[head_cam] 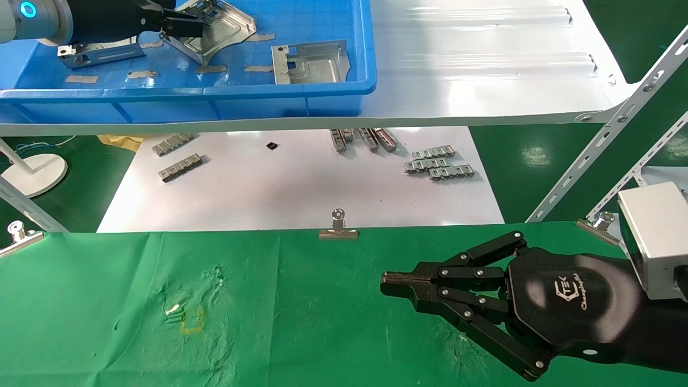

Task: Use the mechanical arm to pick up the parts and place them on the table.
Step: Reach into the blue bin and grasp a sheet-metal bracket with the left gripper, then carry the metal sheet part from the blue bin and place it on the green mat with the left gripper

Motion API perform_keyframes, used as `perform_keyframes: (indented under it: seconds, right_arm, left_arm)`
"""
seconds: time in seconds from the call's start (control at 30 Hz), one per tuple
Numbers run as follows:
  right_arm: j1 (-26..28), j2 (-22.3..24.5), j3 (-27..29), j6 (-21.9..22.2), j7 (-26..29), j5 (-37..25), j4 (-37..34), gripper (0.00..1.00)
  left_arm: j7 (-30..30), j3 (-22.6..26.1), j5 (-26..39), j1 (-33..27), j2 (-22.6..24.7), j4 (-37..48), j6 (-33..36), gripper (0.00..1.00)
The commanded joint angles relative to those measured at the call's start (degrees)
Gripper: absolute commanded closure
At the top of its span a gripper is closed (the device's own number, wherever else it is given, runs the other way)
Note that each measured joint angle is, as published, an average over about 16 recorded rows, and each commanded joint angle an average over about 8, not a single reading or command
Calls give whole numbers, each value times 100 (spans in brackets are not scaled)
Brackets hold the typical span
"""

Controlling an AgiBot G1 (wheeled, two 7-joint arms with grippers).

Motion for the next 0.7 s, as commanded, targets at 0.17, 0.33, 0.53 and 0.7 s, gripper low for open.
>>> perform_keyframes:
  seconds: [0.17,0.33,0.53,0.7]
  right_arm:
    - [0,0,0,0,0,0,0,100]
    - [0,0,-1,0,0,0,0,99]
    - [0,0,-1,0,-1,1,0,50]
    - [0,1,-1,1,-1,1,0,0]
  left_arm:
    - [23,-5,-7,10,-4,-20,-45,100]
    - [55,-6,-8,10,-5,-34,-68,100]
    - [100,-26,-36,-18,-25,-65,-44,100]
    - [221,-113,-164,-103,-133,-185,212,100]
